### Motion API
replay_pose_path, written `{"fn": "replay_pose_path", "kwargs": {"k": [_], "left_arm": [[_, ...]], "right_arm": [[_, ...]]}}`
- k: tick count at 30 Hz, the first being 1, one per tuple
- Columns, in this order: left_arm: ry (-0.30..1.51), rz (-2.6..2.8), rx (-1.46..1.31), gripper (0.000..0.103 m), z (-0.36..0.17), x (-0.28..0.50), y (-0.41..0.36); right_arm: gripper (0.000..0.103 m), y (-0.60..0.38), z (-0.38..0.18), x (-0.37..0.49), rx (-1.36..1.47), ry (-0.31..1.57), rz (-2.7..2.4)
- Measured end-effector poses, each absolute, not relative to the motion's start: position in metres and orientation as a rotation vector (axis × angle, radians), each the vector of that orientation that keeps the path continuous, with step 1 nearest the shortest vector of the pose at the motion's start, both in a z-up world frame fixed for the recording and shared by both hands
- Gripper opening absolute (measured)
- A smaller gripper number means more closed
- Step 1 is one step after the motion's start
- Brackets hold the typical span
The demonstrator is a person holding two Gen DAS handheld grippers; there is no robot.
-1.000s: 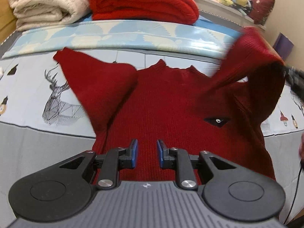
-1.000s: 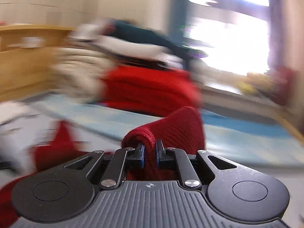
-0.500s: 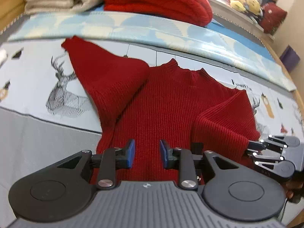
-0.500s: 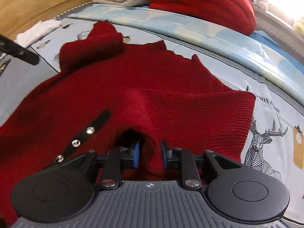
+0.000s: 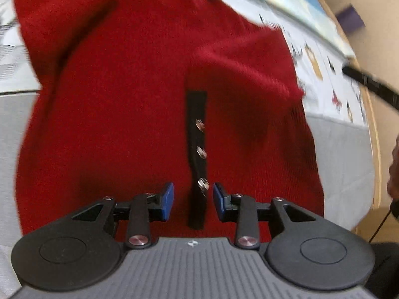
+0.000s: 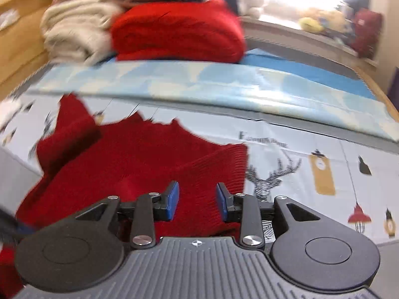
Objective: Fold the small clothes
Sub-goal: 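Lift the placket with the right gripper and carry it toward the left gripper, then close the left gripper on the studded placket while the right gripper opens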
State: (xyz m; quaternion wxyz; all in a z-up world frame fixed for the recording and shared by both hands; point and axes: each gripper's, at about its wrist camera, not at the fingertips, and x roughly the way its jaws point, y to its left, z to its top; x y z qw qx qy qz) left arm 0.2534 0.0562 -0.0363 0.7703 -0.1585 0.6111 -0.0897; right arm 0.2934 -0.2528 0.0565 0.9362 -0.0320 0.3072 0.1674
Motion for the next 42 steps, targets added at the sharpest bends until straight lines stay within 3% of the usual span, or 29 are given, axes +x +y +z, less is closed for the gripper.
{"fn": "replay_pose_path", "kwargs": {"k": [13, 15, 16, 17, 19, 27, 32, 42], "left_arm": [[1.391, -0.253, -0.084, 0.038, -0.078, 0.257, 0.004], [1.378, -0.270, -0.072, 0.029, -0.078, 0.257, 0.002], [1.373, -0.284, -0.070, 0.016, -0.078, 0.257, 0.003], [1.368, -0.291, -0.068, 0.010, -0.076, 0.256, 0.004], [1.358, -0.297, -0.057, 0.008, -0.072, 0.256, 0.007], [1.137, 0.074, 0.342, 0.007, -0.034, 0.273, 0.061], [1.080, 0.220, -0.092, 0.020, -0.008, 0.283, 0.142], [1.017, 0.233, -0.200, 0.022, 0.015, 0.273, 0.135]], "right_arm": [[0.034, -0.280, 0.033, 0.310, 0.011, 0.622, 0.194], [0.034, -0.281, 0.035, 0.311, 0.014, 0.614, 0.184], [0.034, -0.282, 0.035, 0.311, 0.014, 0.610, 0.180], [0.034, -0.282, 0.035, 0.312, 0.016, 0.609, 0.178], [0.034, -0.282, 0.034, 0.314, 0.017, 0.612, 0.175], [0.034, -0.278, 0.031, 0.318, 0.003, 0.615, 0.167], [0.034, -0.279, 0.029, 0.320, 0.008, 0.628, 0.154], [0.034, -0.289, 0.008, 0.338, 0.176, 0.765, 0.194]]}}
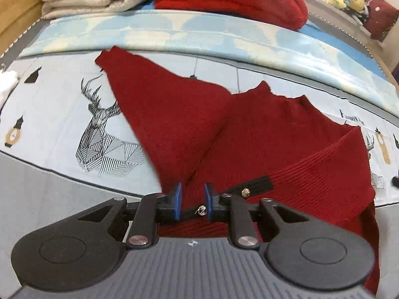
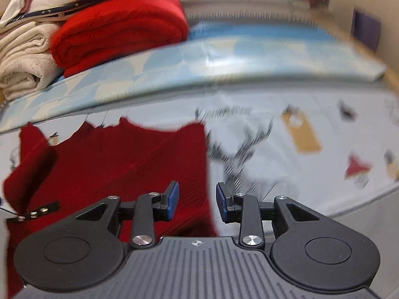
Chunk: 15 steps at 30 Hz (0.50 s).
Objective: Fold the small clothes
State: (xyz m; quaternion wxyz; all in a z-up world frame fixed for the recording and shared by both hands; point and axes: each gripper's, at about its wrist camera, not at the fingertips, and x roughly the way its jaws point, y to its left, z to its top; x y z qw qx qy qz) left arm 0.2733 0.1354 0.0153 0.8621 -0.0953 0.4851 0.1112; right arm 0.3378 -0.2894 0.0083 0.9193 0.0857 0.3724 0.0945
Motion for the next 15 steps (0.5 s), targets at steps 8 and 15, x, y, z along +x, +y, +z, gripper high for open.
{"fn": "replay_pose_path", "kwargs": {"k": [8, 15], "left_arm": [[1.015, 0.207, -0.195, 0.022, 0.012, 0.291, 0.139], [1.019, 0.202, -0.190, 0.022, 0.011, 0.292, 0.142]], "right_arm": [[0.035, -0.293, -0.043, 0.359, 0.473, 0.956, 0.259], [0.036, -0.306, -0.064, 0.370, 0.670, 0.981, 0.203]]}}
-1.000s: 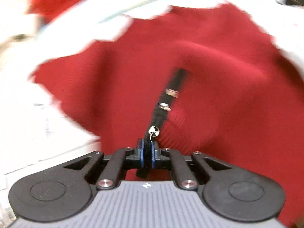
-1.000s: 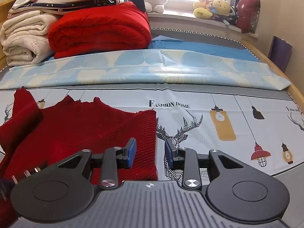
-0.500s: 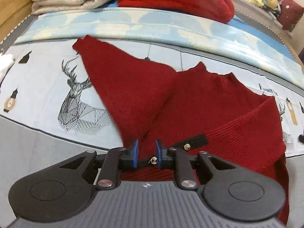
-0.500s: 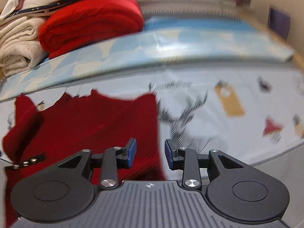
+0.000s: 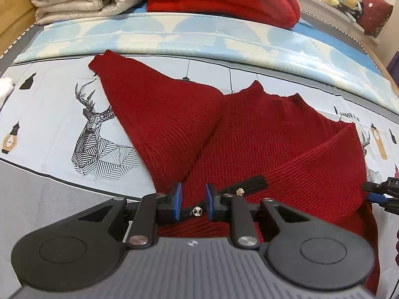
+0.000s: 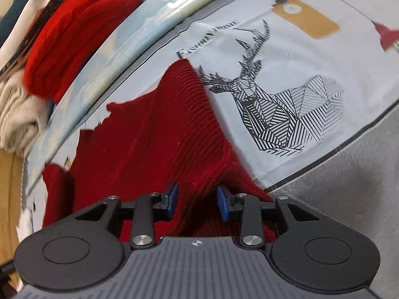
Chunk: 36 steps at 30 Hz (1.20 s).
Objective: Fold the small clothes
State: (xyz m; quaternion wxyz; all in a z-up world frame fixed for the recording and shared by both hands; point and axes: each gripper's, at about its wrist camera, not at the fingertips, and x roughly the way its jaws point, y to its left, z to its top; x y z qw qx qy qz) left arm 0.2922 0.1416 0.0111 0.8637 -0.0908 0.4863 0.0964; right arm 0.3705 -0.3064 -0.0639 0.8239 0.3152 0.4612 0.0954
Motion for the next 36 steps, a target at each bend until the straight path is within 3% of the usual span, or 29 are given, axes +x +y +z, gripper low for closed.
{"fn": "replay_pose_path", "kwargs": {"k": [5, 8, 12, 15, 16, 19, 23, 30, 31, 32, 34, 36], "left_arm": [[1.026, 0.180, -0.213, 0.022, 0.010, 0.294, 0.143], [1.014, 0.191, -0.241, 0.022, 0.012, 0.294, 0.149], [1.017, 0.189, -0.245, 0.022, 0.012, 0.294, 0.150], [1.042, 0.150, -0.251, 0.022, 0.007, 0.295, 0.146], [1.056, 0.126, -0.261, 0.024, 0.005, 0.296, 0.145], [1.110, 0.035, -0.305, 0.046, -0.008, 0.300, 0.140], [1.214, 0.011, -0.304, 0.059, -0.036, 0.307, 0.134], [1.331, 0.036, -0.231, 0.060, -0.080, 0.311, 0.119], [1.320, 0.032, -0.188, 0.054, -0.079, 0.312, 0.114], [1.294, 0.024, -0.115, 0.030, -0.076, 0.312, 0.108], [1.241, -0.016, -0.048, 0.019, -0.065, 0.312, 0.100], [1.136, 0.032, 0.002, 0.018, -0.047, 0.313, 0.103]], "right_arm": [[0.012, -0.309, -0.068, 0.371, 0.686, 0.979, 0.161], [0.009, -0.321, -0.064, 0.365, 0.758, 0.933, 0.096], [0.009, -0.347, -0.050, 0.345, 0.886, 0.790, -0.074], [0.010, -0.357, -0.067, 0.347, 0.938, 0.871, -0.116], [0.014, -0.359, -0.069, 0.347, 0.924, 0.887, -0.143], [0.014, -0.359, -0.062, 0.350, 0.889, 0.893, -0.119], [0.019, -0.356, -0.044, 0.346, 0.841, 0.853, -0.070], [0.023, -0.353, -0.035, 0.352, 0.814, 0.838, -0.019], [0.023, -0.354, -0.035, 0.353, 0.812, 0.835, -0.018], [0.023, -0.354, -0.034, 0.354, 0.810, 0.832, -0.017], [0.023, -0.354, -0.032, 0.353, 0.797, 0.823, -0.016], [0.023, -0.353, -0.029, 0.354, 0.778, 0.811, -0.011]]}}
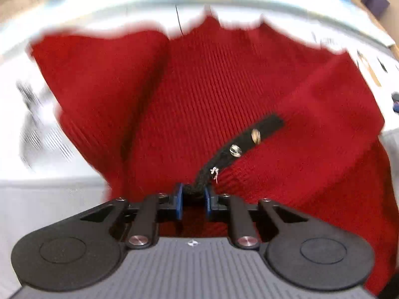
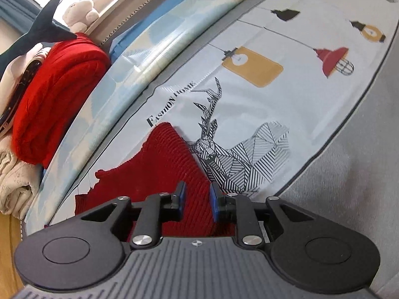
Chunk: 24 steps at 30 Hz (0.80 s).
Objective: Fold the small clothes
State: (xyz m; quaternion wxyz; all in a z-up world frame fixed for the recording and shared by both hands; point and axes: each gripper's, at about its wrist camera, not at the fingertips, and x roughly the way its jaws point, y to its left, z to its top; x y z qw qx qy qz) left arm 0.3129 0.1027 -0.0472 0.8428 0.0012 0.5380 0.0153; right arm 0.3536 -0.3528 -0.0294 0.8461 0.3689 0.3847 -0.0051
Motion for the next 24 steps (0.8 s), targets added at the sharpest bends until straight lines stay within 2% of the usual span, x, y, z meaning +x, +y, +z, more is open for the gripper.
{"fn": "replay_pose_path", "kwargs": {"k": [3, 6, 7, 10, 17, 21, 22, 23, 24], "left_arm": [[0.993, 0.229, 0.022, 0.019, -0.028, 0.316, 0.127], [1.031, 0.203, -0.055, 0.036, -0.033, 0.322, 0.143], [1.054, 0.179, -0.060, 0.039, -0.035, 0.322, 0.143], [0.982, 0.243, 0.029, 0.039, -0.027, 0.317, 0.136], [1.015, 0.194, -0.072, 0.039, -0.030, 0.316, 0.139], [0.954, 0.250, -0.127, 0.039, -0.019, 0.317, 0.147], [0.934, 0.271, -0.153, 0.039, -0.015, 0.319, 0.150], [0.911, 0.298, -0.188, 0.039, -0.009, 0.318, 0.159], [0.896, 0.318, -0.223, 0.039, -0.003, 0.319, 0.167]], "right_arm": [[0.023, -0.350, -0.024, 0.354, 0.741, 0.787, 0.005], [0.023, -0.344, -0.021, 0.355, 0.712, 0.780, 0.044], [0.023, -0.341, -0.021, 0.356, 0.704, 0.785, 0.066], [0.023, -0.327, -0.021, 0.361, 0.652, 0.806, 0.144], [0.023, -0.274, -0.025, 0.364, 0.444, 0.830, 0.335], [0.022, -0.262, -0.043, 0.369, 0.379, 0.884, 0.309], [0.018, -0.263, -0.047, 0.371, 0.361, 0.888, 0.284], [0.006, -0.263, -0.050, 0.372, 0.334, 0.890, 0.248], [0.000, -0.266, -0.053, 0.373, 0.305, 0.889, 0.192]]}}
